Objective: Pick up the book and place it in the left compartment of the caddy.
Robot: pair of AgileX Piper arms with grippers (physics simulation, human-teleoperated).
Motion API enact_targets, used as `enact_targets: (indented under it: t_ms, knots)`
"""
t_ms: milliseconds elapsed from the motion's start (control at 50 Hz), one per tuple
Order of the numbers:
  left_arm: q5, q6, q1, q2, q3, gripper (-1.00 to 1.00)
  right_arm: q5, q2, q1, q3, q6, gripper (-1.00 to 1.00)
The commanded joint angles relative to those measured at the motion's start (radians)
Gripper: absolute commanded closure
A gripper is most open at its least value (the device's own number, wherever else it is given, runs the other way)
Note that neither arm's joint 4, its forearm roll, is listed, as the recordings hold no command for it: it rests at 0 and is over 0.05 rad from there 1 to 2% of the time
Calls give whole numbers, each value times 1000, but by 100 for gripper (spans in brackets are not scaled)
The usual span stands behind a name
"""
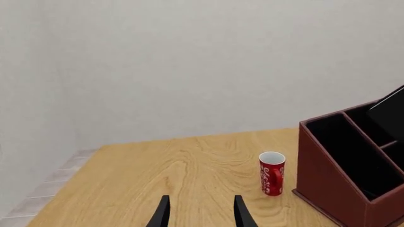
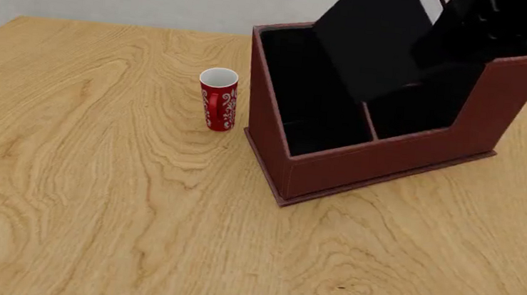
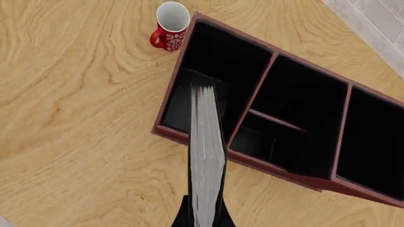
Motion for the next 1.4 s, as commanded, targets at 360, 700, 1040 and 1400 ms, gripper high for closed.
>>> enact_targets:
  t_ms: [360,700,1040,1400]
  knots:
    - [-8,-7,15,0,7,-100,3,-3,-10,12,-21,100]
    - [-20,-16,35,0,37,-100,3,49,-12,16,-36,100]
    - [-38,-20,48,0,70,-100,3,119,-40,-24,-68,100]
    - [-83,-23,59,7,116,-100,3,179,-36,-68,-82,100]
